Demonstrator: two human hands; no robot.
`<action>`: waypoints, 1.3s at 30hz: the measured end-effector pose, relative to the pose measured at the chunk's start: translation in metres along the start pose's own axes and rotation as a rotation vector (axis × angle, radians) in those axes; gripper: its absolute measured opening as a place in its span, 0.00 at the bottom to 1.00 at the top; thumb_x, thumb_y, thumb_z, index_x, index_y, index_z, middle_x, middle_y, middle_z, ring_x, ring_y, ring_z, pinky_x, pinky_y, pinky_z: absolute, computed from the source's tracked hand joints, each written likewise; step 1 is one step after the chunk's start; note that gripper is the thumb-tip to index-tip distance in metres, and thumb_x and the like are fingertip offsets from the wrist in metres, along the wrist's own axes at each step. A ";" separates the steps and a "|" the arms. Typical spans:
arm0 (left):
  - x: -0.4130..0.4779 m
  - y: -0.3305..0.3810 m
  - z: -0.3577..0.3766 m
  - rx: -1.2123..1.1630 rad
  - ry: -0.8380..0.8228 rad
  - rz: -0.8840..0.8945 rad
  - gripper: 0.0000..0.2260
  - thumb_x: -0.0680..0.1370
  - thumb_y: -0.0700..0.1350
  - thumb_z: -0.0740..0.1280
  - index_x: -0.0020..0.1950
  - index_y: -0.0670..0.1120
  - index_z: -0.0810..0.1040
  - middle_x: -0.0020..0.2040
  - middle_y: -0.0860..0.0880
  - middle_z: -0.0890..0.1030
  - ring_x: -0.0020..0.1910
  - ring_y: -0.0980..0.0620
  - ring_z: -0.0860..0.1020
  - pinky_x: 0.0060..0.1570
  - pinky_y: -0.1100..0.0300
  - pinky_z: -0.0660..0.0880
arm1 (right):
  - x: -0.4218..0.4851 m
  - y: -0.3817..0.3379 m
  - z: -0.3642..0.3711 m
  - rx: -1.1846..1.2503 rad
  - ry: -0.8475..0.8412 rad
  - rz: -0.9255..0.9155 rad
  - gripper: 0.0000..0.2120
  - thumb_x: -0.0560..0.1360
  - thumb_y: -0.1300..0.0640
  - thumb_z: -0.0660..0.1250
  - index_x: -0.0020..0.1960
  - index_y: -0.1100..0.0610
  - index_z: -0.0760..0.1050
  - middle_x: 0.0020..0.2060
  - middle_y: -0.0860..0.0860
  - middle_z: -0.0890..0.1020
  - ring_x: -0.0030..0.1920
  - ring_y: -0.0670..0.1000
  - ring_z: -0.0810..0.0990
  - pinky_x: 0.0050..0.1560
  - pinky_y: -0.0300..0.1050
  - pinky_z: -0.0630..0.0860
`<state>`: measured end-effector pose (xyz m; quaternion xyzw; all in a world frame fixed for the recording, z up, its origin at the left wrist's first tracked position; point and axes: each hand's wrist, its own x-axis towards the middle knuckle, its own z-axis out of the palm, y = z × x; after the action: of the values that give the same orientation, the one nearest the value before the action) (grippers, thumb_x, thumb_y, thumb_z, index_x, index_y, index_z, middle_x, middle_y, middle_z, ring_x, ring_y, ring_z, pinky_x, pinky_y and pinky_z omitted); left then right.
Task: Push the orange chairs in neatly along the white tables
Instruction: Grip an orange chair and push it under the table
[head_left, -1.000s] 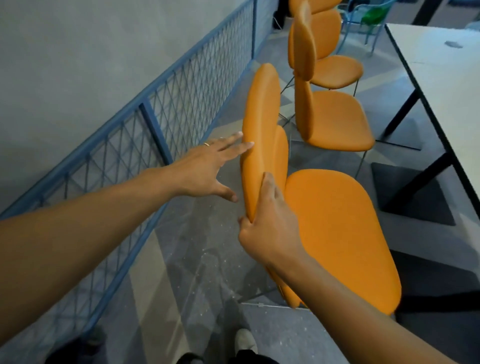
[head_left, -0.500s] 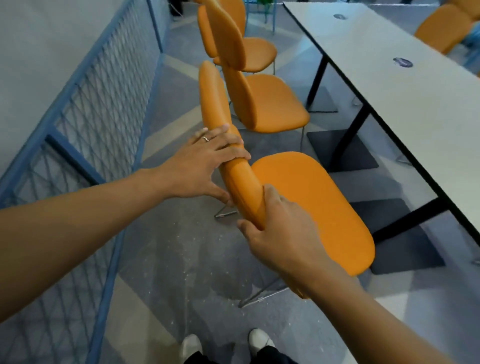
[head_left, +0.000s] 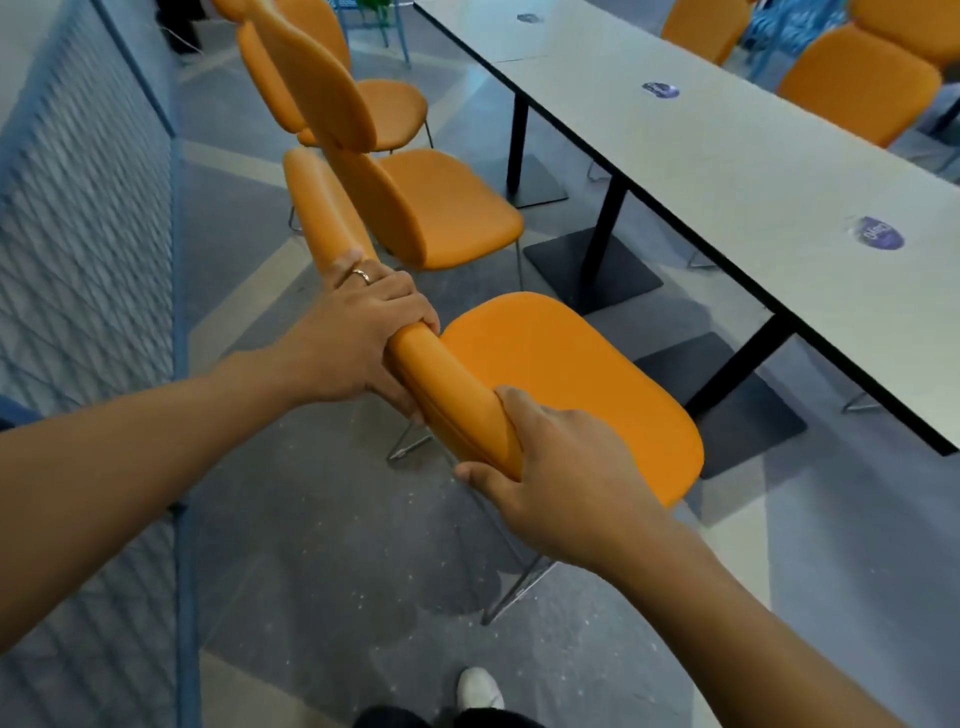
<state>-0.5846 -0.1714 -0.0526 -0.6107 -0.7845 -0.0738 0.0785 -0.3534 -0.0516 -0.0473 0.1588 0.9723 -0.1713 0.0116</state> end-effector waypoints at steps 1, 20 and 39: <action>0.001 -0.001 0.000 0.001 0.009 0.010 0.38 0.56 0.81 0.58 0.56 0.58 0.71 0.54 0.52 0.75 0.60 0.46 0.71 0.67 0.46 0.53 | 0.001 0.000 0.000 -0.003 0.005 -0.004 0.29 0.75 0.28 0.60 0.65 0.48 0.65 0.40 0.46 0.75 0.35 0.47 0.72 0.35 0.50 0.75; 0.009 -0.047 -0.004 -0.098 -0.028 0.367 0.32 0.65 0.65 0.71 0.65 0.55 0.71 0.58 0.52 0.75 0.60 0.45 0.69 0.62 0.48 0.59 | 0.028 -0.056 0.020 -0.281 0.257 0.541 0.37 0.61 0.14 0.44 0.40 0.45 0.69 0.29 0.44 0.72 0.30 0.44 0.70 0.30 0.41 0.68; 0.010 -0.092 0.009 -0.120 0.097 0.271 0.33 0.59 0.63 0.74 0.61 0.53 0.75 0.56 0.48 0.75 0.61 0.41 0.70 0.64 0.40 0.56 | 0.025 -0.076 0.033 -0.292 0.390 0.833 0.45 0.51 0.10 0.43 0.41 0.46 0.71 0.31 0.45 0.73 0.33 0.47 0.74 0.35 0.43 0.70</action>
<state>-0.6763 -0.1821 -0.0607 -0.7104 -0.6843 -0.1386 0.0888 -0.4015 -0.1227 -0.0554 0.5605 0.8239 0.0193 -0.0812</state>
